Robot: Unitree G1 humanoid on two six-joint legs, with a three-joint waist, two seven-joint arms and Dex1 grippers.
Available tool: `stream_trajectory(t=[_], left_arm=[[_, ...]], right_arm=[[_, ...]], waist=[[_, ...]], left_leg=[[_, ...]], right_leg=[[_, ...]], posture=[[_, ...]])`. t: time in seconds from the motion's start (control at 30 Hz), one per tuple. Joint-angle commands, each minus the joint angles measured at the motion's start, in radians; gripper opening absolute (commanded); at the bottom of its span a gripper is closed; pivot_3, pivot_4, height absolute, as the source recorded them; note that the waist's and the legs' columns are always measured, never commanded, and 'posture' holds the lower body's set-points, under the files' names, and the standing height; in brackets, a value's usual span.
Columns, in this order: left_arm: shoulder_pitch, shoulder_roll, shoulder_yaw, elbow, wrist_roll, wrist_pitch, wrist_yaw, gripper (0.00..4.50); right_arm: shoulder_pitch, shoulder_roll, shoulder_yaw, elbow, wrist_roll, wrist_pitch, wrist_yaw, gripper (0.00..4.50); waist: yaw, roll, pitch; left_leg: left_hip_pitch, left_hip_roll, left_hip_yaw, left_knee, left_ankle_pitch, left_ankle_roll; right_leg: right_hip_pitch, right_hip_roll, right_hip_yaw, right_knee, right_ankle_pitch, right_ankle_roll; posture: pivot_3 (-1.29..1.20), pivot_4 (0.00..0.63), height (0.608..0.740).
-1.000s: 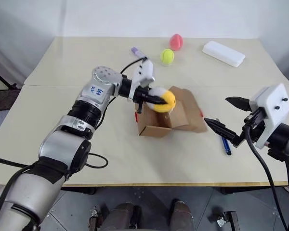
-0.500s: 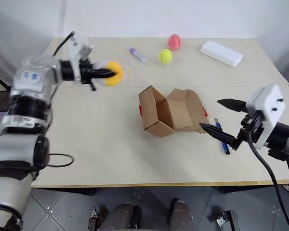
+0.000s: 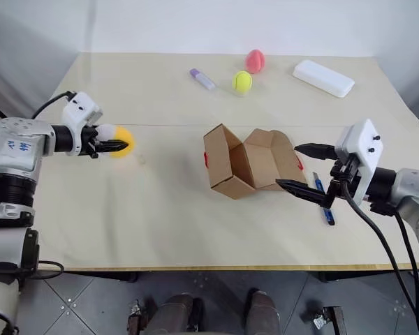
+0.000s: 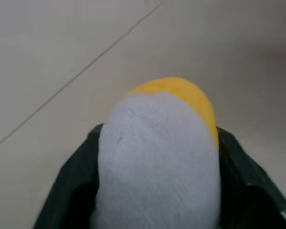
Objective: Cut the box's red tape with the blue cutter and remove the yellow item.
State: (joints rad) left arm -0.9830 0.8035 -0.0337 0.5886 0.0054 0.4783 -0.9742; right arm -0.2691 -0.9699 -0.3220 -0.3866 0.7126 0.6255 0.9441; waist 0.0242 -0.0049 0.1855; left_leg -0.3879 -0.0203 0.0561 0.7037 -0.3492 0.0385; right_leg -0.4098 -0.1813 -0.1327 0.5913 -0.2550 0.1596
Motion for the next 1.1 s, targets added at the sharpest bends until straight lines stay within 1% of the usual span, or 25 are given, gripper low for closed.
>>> stream_trajectory(t=[0.03,0.07,0.1,0.27,0.4,0.43,0.5,0.57,0.67,0.7,0.77,0.8,0.87,0.93,0.97,1.0,1.1], left_arm=[[0.014,0.044,0.037,-0.055,-0.026,0.011,-0.02,3.9],[0.018,0.051,0.039,-0.058,-0.028,0.011,-0.023,4.26],[0.025,0.058,0.042,-0.065,-0.032,0.012,-0.028,4.44],[0.066,0.088,0.058,-0.134,-0.063,0.045,-0.047,4.44],[0.107,0.086,0.132,-0.2,-0.125,0.062,-0.022,4.44],[0.137,0.055,0.199,-0.242,-0.183,0.039,-0.007,4.44],[0.244,0.029,0.267,-0.356,-0.256,-0.007,-0.031,4.44],[0.32,0.016,0.296,-0.435,-0.291,-0.016,-0.034,4.44],[0.449,-0.05,0.371,-0.567,-0.366,-0.063,0.002,4.44],[0.51,-0.061,0.378,-0.614,-0.383,-0.041,0.005,4.44],[0.667,-0.085,0.392,-0.707,-0.402,-0.063,-0.007,4.44],[0.719,-0.092,0.398,-0.736,-0.418,-0.065,-0.012,4.44],[0.789,-0.094,0.406,-0.759,-0.456,-0.064,-0.037,4.44],[0.885,-0.094,0.411,-0.773,-0.446,-0.111,-0.051,4.44],[0.909,-0.094,0.411,-0.778,-0.443,-0.126,-0.05,4.44],[0.927,-0.093,0.414,-0.789,-0.448,-0.122,-0.04,4.44],[0.966,-0.091,0.431,-0.789,-0.455,-0.138,-0.026,4.44]], right_arm=[[-0.014,-0.018,-0.011,0.01,-0.02,-0.036,0.027,4.5],[-0.014,-0.017,-0.01,0.013,-0.024,-0.039,0.031,4.5],[-0.016,-0.016,-0.01,0.015,-0.026,-0.04,0.033,4.5],[-0.016,-0.011,-0.014,0.019,-0.033,-0.042,0.042,4.5],[-0.019,-0.009,-0.01,0.036,-0.044,-0.051,0.052,4.5],[-0.02,-0.011,-0.006,0.044,-0.055,-0.061,0.055,4.5],[-0.013,-0.005,-0.002,0.056,-0.09,-0.111,0.062,4.5],[-0.007,0.007,-0.008,0.064,-0.09,-0.133,0.073,4.5],[0.028,-0.002,-0.019,0.081,-0.095,-0.15,0.111,4.5],[0.05,0.002,-0.033,0.097,-0.09,-0.164,0.132,4.5],[0.136,-0.017,-0.059,0.154,-0.092,-0.176,0.213,4.5],[0.169,-0.026,-0.069,0.176,-0.095,-0.184,0.246,4.5],[0.209,-0.028,-0.077,0.213,-0.119,-0.226,0.273,4.5],[0.248,-0.018,-0.079,0.253,-0.164,-0.273,0.265,4.5],[0.256,-0.016,-0.079,0.267,-0.176,-0.286,0.266,4.5],[0.251,0.005,-0.09,0.275,-0.148,-0.281,0.266,4.5],[0.239,0.047,-0.104,0.288,-0.117,-0.272,0.24,4.5]], waist=[[-0.001,0.0,0.0],[-0.001,0.0,0.0],[-0.001,0.0,0.0],[-0.001,0.0,0.0],[0.0,0.0,0.0],[-0.001,0.0,0.0],[-0.002,0.0,0.0],[-0.003,0.0,0.0],[-0.002,0.0,0.0],[-0.002,0.0,0.0],[-0.002,0.0,0.0],[-0.002,0.0,-0.001],[0.002,0.0,-0.001],[0.002,0.0,-0.001],[0.001,0.0,-0.001],[0.0,0.0,0.0],[-0.001,0.001,0.0]], left_leg=[[0.0,0.0,0.0,0.0,0.0,0.0],[0.0,0.0,0.0,0.0,0.0,0.0],[0.0,0.0,0.0,0.0,0.0,0.0],[0.0,0.0,0.001,0.0,0.0,0.0],[0.0,0.0,0.001,0.0,0.0,0.0],[0.0,0.0,0.001,0.0,0.0,0.0],[0.001,0.001,0.001,0.0,0.0,0.0],[0.001,0.001,0.0,0.0,0.0,-0.001],[0.002,0.001,-0.001,0.0,0.0,-0.001],[0.002,0.001,-0.001,0.0,0.0,-0.001],[0.002,0.001,-0.002,0.0,0.0,-0.001],[0.003,0.001,-0.003,-0.001,-0.001,-0.001],[0.004,0.001,-0.003,-0.002,-0.001,-0.001],[0.004,0.001,-0.003,-0.001,-0.001,-0.001],[0.005,0.001,-0.003,0.0,-0.001,-0.001],[0.006,0.002,-0.004,0.0,0.0,-0.001],[0.018,0.006,-0.003,-0.002,-0.001,-0.001]], right_leg=[[0.0,0.0,0.0,0.0,0.0,0.0],[0.0,0.0,0.0,0.0,0.0,0.0],[0.0,0.0,0.0,0.0,0.0,0.0],[0.0,0.0,0.001,0.0,0.0,0.0],[0.0,0.0,0.001,0.0,0.0,0.0],[0.0,0.0,0.001,0.0,0.0,0.0],[0.0,0.0,0.001,0.001,0.0,0.0],[0.0,-0.001,0.001,0.001,0.0,0.0],[0.0,0.0,0.001,0.001,0.0,0.0],[0.0,0.0,0.001,0.001,0.0,0.0],[0.001,0.0,0.001,0.0,0.0,0.0],[0.001,-0.001,0.001,0.0,0.0,0.0],[0.003,-0.001,0.001,0.0,0.0,0.0],[0.003,-0.001,0.001,0.0,0.0,0.0],[0.003,-0.001,0.002,-0.001,0.0,0.0],[0.004,-0.001,0.004,-0.001,0.0,-0.001],[0.016,-0.001,0.005,-0.004,-0.001,-0.002]], posture=[[0.0,0.15,0.74],[0.0,0.15,0.74],[0.0,0.15,0.74],[0.0,0.15,0.74],[0.0,0.15,0.74],[0.0,0.15,0.74],[0.0,0.15,0.74],[0.0,0.15,0.74],[0.0,0.15,0.74],[0.0,0.15,0.74],[0.0,0.15,0.74],[0.0,0.15,0.74],[0.0,0.15,0.74],[0.0,0.15,0.74],[0.0,0.15,0.74],[0.0,0.15,0.74],[0.0,0.15,0.74]])
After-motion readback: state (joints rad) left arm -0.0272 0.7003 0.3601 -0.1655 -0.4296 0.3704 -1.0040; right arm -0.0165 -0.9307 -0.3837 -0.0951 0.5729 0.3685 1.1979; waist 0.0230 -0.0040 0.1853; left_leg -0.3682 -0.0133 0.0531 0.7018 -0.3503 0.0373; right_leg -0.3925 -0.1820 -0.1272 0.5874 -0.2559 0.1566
